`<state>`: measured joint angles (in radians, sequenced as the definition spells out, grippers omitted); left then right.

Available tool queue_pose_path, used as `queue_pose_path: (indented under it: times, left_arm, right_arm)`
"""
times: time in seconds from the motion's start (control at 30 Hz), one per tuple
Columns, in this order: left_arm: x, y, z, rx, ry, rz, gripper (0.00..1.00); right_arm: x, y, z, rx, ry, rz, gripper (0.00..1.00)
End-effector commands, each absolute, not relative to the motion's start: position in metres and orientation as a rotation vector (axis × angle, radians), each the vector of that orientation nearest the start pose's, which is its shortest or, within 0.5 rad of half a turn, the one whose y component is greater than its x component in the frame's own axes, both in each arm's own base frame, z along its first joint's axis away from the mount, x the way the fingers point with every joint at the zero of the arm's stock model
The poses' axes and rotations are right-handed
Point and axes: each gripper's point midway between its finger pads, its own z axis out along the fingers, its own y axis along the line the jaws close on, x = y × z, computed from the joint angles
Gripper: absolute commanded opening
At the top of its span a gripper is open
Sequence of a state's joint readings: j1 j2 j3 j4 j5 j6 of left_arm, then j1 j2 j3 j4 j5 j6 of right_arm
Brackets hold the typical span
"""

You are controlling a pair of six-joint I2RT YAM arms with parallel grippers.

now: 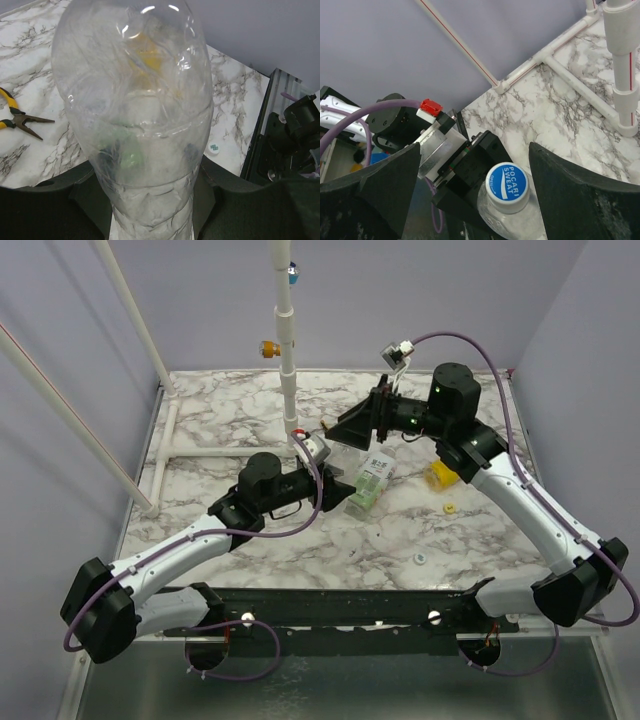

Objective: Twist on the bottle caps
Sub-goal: Screw the bottle cap onto the plastic bottle.

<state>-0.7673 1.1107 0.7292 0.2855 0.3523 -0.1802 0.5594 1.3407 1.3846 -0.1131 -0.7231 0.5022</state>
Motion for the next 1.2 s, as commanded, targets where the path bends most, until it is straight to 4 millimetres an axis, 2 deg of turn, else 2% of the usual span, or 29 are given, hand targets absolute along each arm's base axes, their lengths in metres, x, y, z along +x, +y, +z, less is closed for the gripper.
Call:
queue_pose_path:
  times: [0.0, 0.17, 0.4, 1.17]
  left_arm:
    - [0.229, -0.322, 0.273, 0.778, 1.516, -1.042, 0.00]
    - [0.227, -0.322, 0.276, 0.785, 1.507, -1.046, 0.00]
    - [0.229, -0.320, 0.269, 0.780, 1.526, -1.033, 0.00]
    - [0.248, -0.311, 0.251, 0.743, 1.592, -1.006, 0.00]
  right_arm:
    - [0.268, 0.331, 0.397, -0.635, 1.681, 1.345, 0.92]
    - [0.269, 0.334, 0.394, -0.634, 1.690, 1.331, 0.92]
    - [0.269, 0.337, 0.397, -0.637, 1.690, 1.325, 0.92]
    - [0.259, 0.331, 0.396, -0.626, 1.702, 1.313, 0.92]
